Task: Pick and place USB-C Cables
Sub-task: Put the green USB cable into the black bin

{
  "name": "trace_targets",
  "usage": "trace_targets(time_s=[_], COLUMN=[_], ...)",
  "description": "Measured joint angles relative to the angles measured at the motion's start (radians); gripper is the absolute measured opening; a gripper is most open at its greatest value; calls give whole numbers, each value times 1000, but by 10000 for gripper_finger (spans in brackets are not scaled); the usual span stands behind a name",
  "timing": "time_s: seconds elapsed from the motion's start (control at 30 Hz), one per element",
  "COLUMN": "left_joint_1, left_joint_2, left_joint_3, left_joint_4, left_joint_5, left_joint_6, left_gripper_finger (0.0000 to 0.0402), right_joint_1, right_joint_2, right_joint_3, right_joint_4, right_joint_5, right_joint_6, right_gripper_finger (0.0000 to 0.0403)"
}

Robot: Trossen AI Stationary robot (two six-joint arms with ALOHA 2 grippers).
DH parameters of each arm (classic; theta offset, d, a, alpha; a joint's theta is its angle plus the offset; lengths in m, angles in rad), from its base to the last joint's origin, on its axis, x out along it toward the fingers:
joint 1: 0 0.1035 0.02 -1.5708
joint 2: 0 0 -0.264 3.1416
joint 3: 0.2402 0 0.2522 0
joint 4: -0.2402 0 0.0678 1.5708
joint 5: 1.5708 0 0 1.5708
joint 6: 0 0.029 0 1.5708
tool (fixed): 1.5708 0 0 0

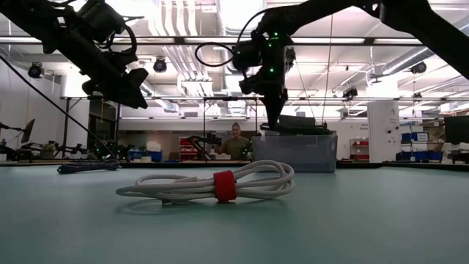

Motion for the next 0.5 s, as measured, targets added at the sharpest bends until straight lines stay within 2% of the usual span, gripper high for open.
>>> trace_targets(time_s=[0.5], left_joint_1=[0], left_joint_2=[0], left_joint_3=[-1], left_joint_4=[0], left_joint_5=[0], left_joint_6=[0], left_gripper_finger=[155], right_joint_1=[-5], right_joint_2=[-1], right_joint_3=[-143], right_joint_4=[109], right_joint_5=[-25], right_joint_6=[-15], right_gripper_finger=[20])
